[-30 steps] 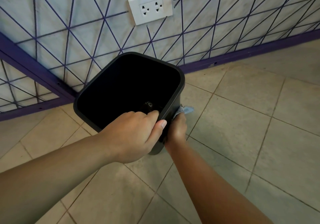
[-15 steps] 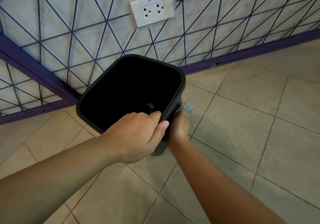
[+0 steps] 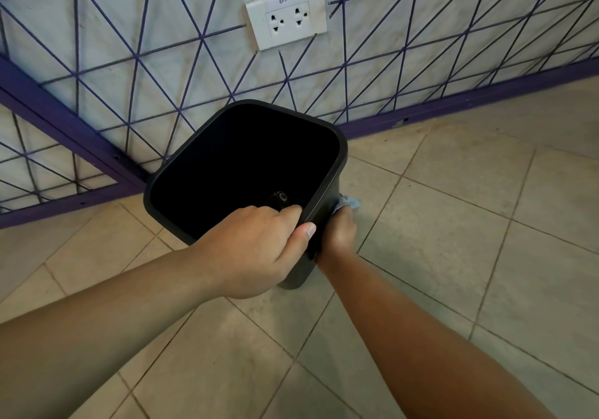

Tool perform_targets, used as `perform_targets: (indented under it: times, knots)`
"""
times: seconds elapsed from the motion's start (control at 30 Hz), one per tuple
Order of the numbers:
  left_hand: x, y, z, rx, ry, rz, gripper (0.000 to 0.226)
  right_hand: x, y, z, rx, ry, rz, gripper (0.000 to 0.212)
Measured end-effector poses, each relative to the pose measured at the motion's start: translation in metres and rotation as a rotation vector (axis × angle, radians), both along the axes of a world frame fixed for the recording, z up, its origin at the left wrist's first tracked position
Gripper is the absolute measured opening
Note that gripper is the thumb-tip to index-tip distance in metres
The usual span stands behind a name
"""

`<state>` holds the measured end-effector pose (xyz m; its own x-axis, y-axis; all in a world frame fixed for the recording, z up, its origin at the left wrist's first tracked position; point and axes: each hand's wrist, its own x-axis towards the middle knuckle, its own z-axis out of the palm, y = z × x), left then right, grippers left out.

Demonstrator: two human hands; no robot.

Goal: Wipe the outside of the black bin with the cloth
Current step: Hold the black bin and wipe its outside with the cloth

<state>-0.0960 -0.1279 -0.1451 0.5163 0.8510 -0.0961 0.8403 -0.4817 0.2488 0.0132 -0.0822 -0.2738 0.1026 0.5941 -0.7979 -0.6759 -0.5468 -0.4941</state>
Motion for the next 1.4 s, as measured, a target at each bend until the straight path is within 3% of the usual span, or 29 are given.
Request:
perform_targets:
  times: [0.17,0.33,0.5,0.6,0.67,0.83,0.97,1.03,1.13,1.27,1.4]
  knots:
    - [0.001,0.002,0.001,-0.027,-0.014,-0.002,0.04,-0.014,-0.022,0.02,0.184,-0.136,0.086,0.09]
    - [0.001,0.001,0.003,-0.019,0.003,-0.007,0.036,0.001,-0.003,-0.002,0.045,-0.052,0.059,0.061]
    - [0.001,0.001,0.003,-0.024,0.0,-0.008,0.04,-0.01,-0.017,0.013,0.171,-0.122,0.086,0.087]
    - [0.001,0.001,0.002,-0.027,0.013,-0.01,0.037,-0.005,-0.013,0.004,0.113,-0.076,0.033,0.063]
    - [0.0,0.001,0.003,-0.031,0.0,-0.001,0.037,-0.002,-0.007,-0.001,0.063,-0.033,0.039,0.06]
    - [-0.001,0.003,0.003,-0.061,-0.02,-0.018,0.036,-0.016,-0.02,0.012,0.162,-0.106,0.088,0.094]
    - [-0.002,0.003,0.002,-0.028,-0.001,-0.025,0.037,-0.007,-0.01,-0.003,0.081,-0.071,0.031,0.065]
    - [-0.002,0.004,0.001,-0.035,-0.004,-0.021,0.037,-0.009,-0.011,0.001,0.098,-0.082,0.053,0.068]
    - [-0.002,0.004,0.001,-0.064,-0.022,-0.024,0.036,-0.016,-0.022,0.011,0.172,-0.16,0.091,0.089]
    - [-0.002,0.005,0.003,-0.059,-0.023,-0.038,0.037,-0.005,-0.011,-0.005,0.078,-0.098,0.055,0.065]
    - [-0.002,0.005,0.003,-0.064,-0.021,-0.032,0.038,-0.011,-0.012,0.004,0.118,-0.066,0.067,0.076]
